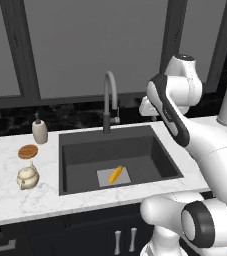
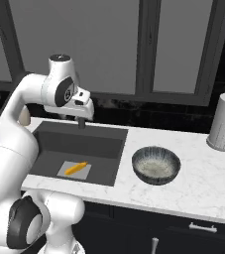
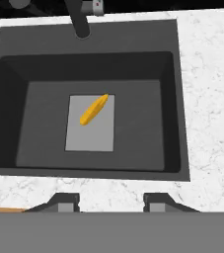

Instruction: Pick the corn from the sink and place it in the bowl. Then pick the bowl and place it in the microwave. Then close the microwave door and press the start button.

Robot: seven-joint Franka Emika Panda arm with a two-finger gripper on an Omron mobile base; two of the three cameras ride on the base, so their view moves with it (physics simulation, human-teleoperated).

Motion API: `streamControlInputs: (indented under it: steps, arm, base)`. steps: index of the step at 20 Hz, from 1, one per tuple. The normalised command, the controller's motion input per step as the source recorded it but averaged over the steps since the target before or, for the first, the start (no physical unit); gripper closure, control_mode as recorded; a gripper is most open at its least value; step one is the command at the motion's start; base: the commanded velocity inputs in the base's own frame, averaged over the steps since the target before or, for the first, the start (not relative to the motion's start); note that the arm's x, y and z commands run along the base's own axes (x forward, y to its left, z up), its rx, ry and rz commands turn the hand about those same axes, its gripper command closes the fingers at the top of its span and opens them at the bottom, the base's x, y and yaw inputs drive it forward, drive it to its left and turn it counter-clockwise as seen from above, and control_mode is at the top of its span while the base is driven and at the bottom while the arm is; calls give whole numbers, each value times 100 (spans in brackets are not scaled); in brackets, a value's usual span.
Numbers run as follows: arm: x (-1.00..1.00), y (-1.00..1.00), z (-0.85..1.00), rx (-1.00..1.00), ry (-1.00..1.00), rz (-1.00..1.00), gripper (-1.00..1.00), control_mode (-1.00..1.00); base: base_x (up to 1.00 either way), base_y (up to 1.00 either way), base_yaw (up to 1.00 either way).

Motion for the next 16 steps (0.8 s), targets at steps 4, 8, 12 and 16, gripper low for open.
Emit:
streamControlInputs:
  steps: [4,8,12,16]
  arm:
    - [-11,22,-5,-5,-1,0,-100,-100]
    - [13,92,-49,-25,13,-1,-100,-100]
    - [27,52,-78,-14,6,-1,-100,-100]
    - [-4,-16,-78,8,-3,0,-100,-100]
  base:
    - [0,0,0]
    - [0,0,0]
    - [0,0,0]
    - [0,0,0]
